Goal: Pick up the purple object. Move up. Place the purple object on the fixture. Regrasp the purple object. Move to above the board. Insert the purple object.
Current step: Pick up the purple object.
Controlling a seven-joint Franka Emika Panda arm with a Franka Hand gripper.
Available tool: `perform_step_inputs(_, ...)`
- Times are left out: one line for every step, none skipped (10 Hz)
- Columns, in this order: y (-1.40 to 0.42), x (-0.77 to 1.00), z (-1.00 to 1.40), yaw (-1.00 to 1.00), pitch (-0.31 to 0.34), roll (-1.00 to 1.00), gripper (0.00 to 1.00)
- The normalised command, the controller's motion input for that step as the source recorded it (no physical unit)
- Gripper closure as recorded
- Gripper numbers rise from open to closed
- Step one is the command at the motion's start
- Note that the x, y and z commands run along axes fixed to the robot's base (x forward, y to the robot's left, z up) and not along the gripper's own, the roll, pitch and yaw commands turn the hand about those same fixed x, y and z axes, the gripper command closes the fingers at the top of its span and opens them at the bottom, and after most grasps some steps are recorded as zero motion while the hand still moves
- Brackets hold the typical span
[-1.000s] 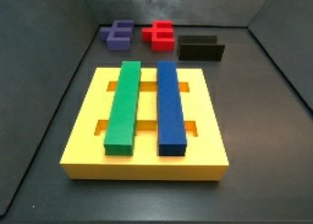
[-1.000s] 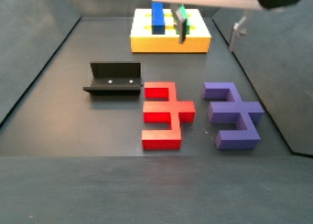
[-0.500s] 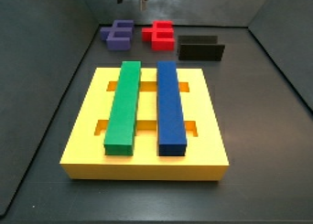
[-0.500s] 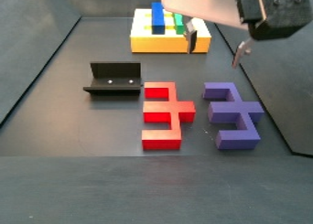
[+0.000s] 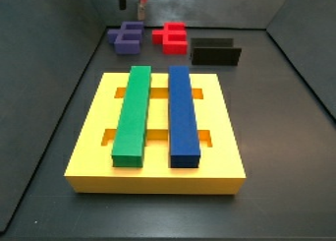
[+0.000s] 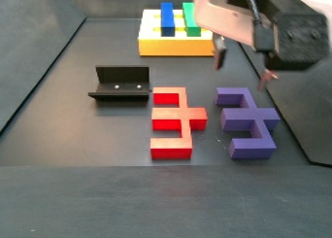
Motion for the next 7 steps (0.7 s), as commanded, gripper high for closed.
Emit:
perform_step_inputs(0.37,-0.62,-0.03,-0.39,-0.074,-0.06,0.00)
perform_step_inputs(0.33,-0.63,-0.07,-0.41,-0.071,-0.09,0.00)
perform_step_inputs(0.33,-0.55,-0.16,-0.44,-0.044,-0.10,0.00)
perform_step_inputs(0.22,-0.44,-0.27,-0.58,-0.019,-0.10,0.00)
perform_step_inputs(0.06,-0.35,-0.34,-0.76,0.000,-0.02,0.00)
perform_step_inputs(0.00,-0.05,-0.35,-0.75,0.000,-0.05,0.00)
perform_step_inputs(-0.04,0.01,-0.32,-0.57,-0.006,0.00,0.00)
